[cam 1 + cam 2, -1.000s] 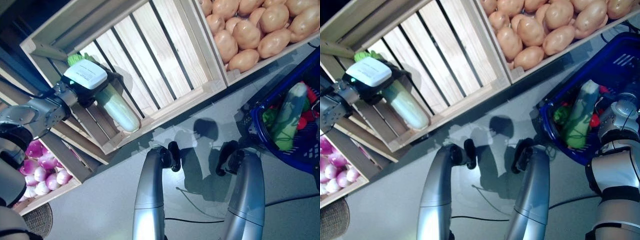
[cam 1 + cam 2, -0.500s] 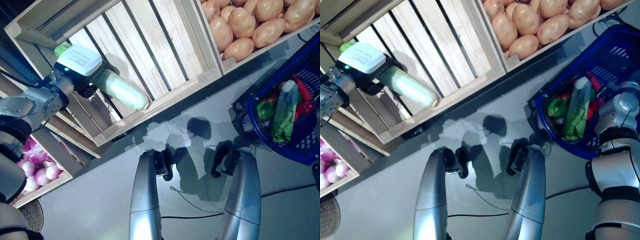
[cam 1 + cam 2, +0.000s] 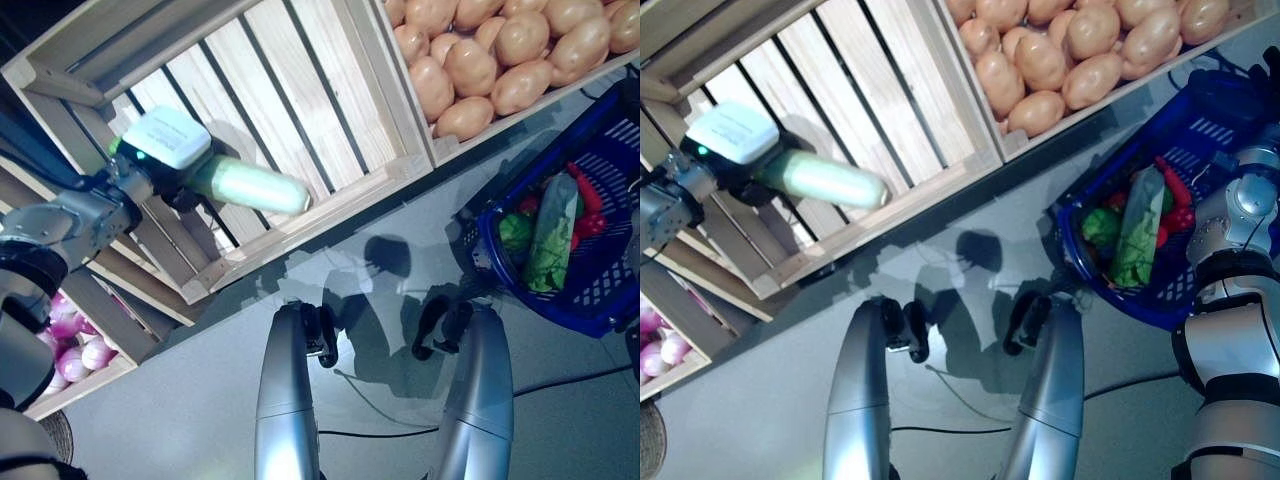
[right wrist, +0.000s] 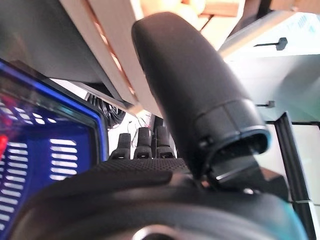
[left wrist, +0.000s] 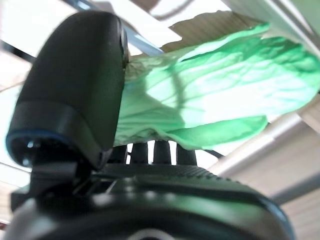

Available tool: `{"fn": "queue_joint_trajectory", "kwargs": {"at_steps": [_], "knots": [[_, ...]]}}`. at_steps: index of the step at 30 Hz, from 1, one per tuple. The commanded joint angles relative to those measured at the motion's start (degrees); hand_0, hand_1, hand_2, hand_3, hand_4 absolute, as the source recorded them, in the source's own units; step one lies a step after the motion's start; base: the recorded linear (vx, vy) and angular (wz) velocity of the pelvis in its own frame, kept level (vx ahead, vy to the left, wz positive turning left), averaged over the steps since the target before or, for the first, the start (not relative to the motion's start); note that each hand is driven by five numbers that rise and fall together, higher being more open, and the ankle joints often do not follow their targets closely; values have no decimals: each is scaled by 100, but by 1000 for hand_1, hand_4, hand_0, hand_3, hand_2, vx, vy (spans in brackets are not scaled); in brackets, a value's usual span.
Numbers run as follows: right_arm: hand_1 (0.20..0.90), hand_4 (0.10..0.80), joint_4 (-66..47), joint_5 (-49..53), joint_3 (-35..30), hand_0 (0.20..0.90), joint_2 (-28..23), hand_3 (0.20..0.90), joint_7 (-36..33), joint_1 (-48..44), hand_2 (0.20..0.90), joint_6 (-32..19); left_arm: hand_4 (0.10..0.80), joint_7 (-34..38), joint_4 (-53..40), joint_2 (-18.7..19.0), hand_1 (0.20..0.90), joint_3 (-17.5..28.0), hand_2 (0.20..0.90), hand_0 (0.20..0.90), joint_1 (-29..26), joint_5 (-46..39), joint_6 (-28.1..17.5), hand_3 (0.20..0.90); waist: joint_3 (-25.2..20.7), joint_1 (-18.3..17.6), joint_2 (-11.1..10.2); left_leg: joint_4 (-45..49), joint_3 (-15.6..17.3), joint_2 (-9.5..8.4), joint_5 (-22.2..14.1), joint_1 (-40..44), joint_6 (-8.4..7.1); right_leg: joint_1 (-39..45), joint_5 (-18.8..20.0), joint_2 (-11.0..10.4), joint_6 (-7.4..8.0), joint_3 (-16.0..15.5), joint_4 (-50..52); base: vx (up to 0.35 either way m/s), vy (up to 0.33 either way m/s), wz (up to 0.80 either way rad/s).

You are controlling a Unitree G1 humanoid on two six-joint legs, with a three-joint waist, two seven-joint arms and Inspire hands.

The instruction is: Put vegetables into the basket

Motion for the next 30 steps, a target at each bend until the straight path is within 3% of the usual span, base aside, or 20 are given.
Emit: {"fn": "queue_joint_trajectory", "kwargs": {"at_steps": [1,6,10,13,16,23,26,30], "knots": [[900,800,-369,162,-449,900,-524,900,305,-224,900,-795,400,212,383,54,300,178,300,300,10,-219,-191,300,196,-30,-16,-942,264,-8,-241,826,-95,1100,-263,-21,-142,-267,-640,49,17,-12],[900,800,-850,10,-715,900,-421,900,441,326,900,-805,400,-22,212,15,300,924,300,300,513,-1525,-624,300,100,-50,-22,-1625,403,-92,-41,1638,-136,1881,-160,86,-154,-342,-1128,86,-4,-12],[900,800,-1855,-191,-1492,900,-154,900,510,1407,900,-871,400,-904,-176,-150,300,2448,300,300,1599,-2664,-1197,300,-128,-34,-105,-2480,416,-237,170,2599,-61,2775,-50,202,-191,-365,-1782,140,-43,-2],[900,800,-2574,-312,-1759,900,79,900,561,1877,900,-909,400,-1448,-482,-305,300,3128,300,300,2195,-3203,-1378,300,-267,-50,-154,-2803,448,-299,228,2957,-18,3114,-26,207,-183,-399,-2041,105,-44,1],[900,800,-3671,-467,-2154,900,673,900,885,2473,900,-1111,400,-2061,-1005,-835,300,3932,300,300,2889,-3878,-1417,300,-458,-28,-247,-3265,508,-334,286,3530,22,3697,33,175,-123,-556,-2493,88,-62,8],[900,800,-4852,-707,-2313,900,1773,900,1535,3256,900,-1173,400,-2264,-1701,-1812,300,4612,300,300,3668,-4307,-1475,300,-702,2,-401,-4172,499,-468,554,4556,48,4805,292,257,12,-844,-3507,96,-53,7],[900,800,-5117,-641,-2152,900,2249,900,1725,3370,900,-1077,400,-2154,-1910,-2220,300,4601,300,300,3790,-4088,-1449,300,-823,28,-449,-4619,486,-531,734,4987,66,5268,451,371,57,-971,-4025,117,-58,-1],[900,800,-5377,-203,-1874,900,2932,900,2104,3624,900,-734,400,-2030,-2165,-2859,300,4429,300,300,3971,-3838,-1343,300,-1121,51,-507,-5601,492,-607,1154,5789,58,6183,872,696,154,-1157,-5288,149,-56,-1]]}}
